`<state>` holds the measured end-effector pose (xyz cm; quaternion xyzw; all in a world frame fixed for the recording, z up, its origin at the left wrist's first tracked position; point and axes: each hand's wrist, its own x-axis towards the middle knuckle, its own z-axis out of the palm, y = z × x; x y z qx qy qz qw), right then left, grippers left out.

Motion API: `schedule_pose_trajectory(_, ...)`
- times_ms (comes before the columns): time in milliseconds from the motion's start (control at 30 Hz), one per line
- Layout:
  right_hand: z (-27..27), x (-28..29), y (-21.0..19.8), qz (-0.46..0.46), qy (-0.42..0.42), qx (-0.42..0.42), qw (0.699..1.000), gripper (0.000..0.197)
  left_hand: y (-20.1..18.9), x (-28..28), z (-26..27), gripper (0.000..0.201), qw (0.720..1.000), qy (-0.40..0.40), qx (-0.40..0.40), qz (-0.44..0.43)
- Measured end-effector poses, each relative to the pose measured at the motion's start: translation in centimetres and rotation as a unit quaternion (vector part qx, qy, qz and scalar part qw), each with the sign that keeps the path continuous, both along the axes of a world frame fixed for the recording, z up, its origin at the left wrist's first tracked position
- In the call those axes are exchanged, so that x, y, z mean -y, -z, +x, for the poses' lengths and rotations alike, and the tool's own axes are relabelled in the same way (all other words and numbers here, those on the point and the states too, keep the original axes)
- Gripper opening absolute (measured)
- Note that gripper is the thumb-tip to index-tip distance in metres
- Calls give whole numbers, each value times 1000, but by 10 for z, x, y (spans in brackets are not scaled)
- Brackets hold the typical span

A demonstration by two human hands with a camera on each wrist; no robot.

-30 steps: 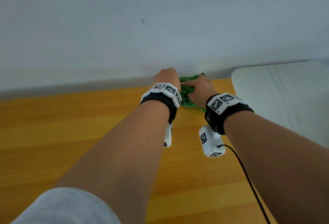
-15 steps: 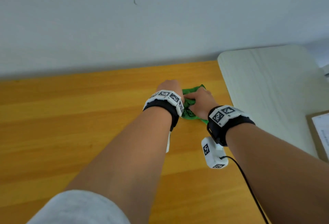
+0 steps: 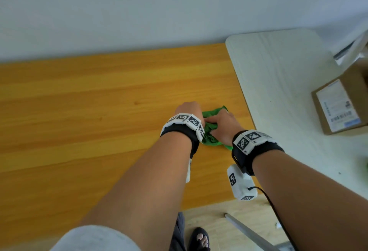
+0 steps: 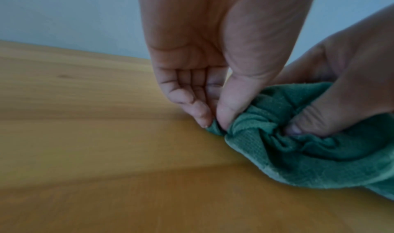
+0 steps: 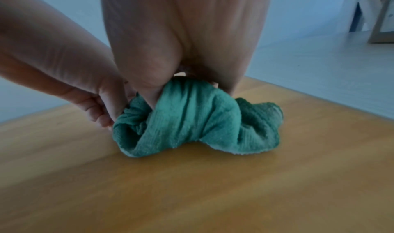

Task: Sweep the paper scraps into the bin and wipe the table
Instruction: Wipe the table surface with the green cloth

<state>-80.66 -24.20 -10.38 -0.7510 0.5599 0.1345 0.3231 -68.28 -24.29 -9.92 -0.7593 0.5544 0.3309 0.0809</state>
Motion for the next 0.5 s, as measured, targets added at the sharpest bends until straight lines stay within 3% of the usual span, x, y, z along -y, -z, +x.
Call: schedule_pose_trajectory(500, -61, -85, -8, 30, -11, 8, 999, 54, 0, -89, -59, 35, 1000, 16, 3, 10)
